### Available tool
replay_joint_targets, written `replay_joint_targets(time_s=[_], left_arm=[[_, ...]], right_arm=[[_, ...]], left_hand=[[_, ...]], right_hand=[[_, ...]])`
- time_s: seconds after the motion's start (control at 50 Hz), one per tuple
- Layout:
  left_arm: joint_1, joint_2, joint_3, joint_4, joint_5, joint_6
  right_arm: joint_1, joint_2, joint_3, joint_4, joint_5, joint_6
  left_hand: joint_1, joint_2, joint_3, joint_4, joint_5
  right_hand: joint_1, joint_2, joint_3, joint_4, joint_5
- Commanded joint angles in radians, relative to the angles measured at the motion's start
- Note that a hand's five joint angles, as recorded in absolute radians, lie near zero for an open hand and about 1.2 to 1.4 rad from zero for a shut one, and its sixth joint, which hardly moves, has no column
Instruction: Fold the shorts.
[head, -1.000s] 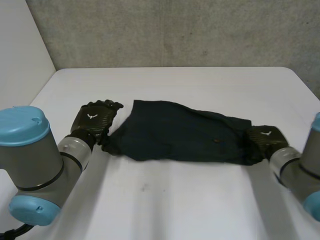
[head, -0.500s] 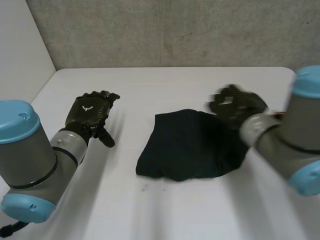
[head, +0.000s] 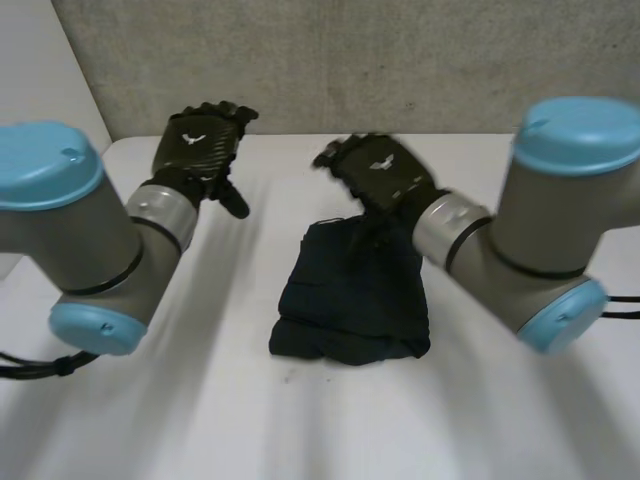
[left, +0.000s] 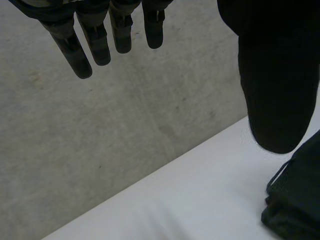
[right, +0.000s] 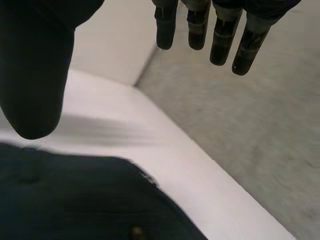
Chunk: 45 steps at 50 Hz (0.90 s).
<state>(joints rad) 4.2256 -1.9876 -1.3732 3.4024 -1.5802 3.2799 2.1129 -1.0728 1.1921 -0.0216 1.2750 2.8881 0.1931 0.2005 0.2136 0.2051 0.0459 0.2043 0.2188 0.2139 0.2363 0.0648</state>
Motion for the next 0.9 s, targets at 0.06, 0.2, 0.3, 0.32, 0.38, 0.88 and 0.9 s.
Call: replay_joint_targets(time_s=[0.06, 0.2, 0.3, 0.32, 0.38, 0.88, 0.9], left_arm=[[-0.136, -0.187, 0.175, -0.109, 0.006, -0.006], [-0.183, -0.353, 0.296, -0.182, 0.014, 0.006], [-0.18, -0.444, 0.379, -0.297, 0.014, 0.038], [-0.18, -0.456, 0.387, -0.319, 0.014, 0.05], [-0.177, -0.482, 0.401, -0.388, 0.002, 0.112], [-0.023, 0.151, 0.183, -0.43, 0.0, 0.034], [0.031, 0.232, 0.159, -0.442, 0.009, -0.023]], right_arm=[[-0.074, 0.016, 0.018, 0.074, 0.05, 0.152], [-0.085, 0.117, 0.041, 0.137, 0.15, 0.149], [-0.083, 0.188, 0.046, 0.137, 0.155, 0.146], [-0.083, 0.197, 0.044, 0.137, 0.158, 0.146], [-0.082, 0.229, 0.043, 0.137, 0.167, 0.142], [-0.146, -0.232, 0.069, 0.1, 0.297, 0.106], [-0.154, -0.254, 0.07, 0.106, 0.312, 0.103]], left_hand=[[0.026, 0.019, 0.006, 0.014, -0.001], [0.041, 0.034, 0.02, 0.029, 0.014], [0.061, 0.054, 0.041, 0.049, 0.034], [0.064, 0.057, 0.044, 0.052, 0.037], [0.067, 0.06, 0.047, 0.055, 0.04], [0.059, 0.051, 0.038, 0.047, 0.031], [0.059, 0.051, 0.038, 0.047, 0.031]], right_hand=[[-0.03, -0.044, -0.039, -0.062, -0.065], [-0.03, -0.044, -0.039, -0.062, -0.065], [-0.03, -0.044, -0.039, -0.062, -0.065], [-0.03, -0.044, -0.039, -0.062, -0.065], [-0.03, -0.044, -0.039, -0.062, -0.065], [-0.03, -0.044, -0.039, -0.062, -0.065], [-0.03, -0.044, -0.039, -0.062, -0.065]])
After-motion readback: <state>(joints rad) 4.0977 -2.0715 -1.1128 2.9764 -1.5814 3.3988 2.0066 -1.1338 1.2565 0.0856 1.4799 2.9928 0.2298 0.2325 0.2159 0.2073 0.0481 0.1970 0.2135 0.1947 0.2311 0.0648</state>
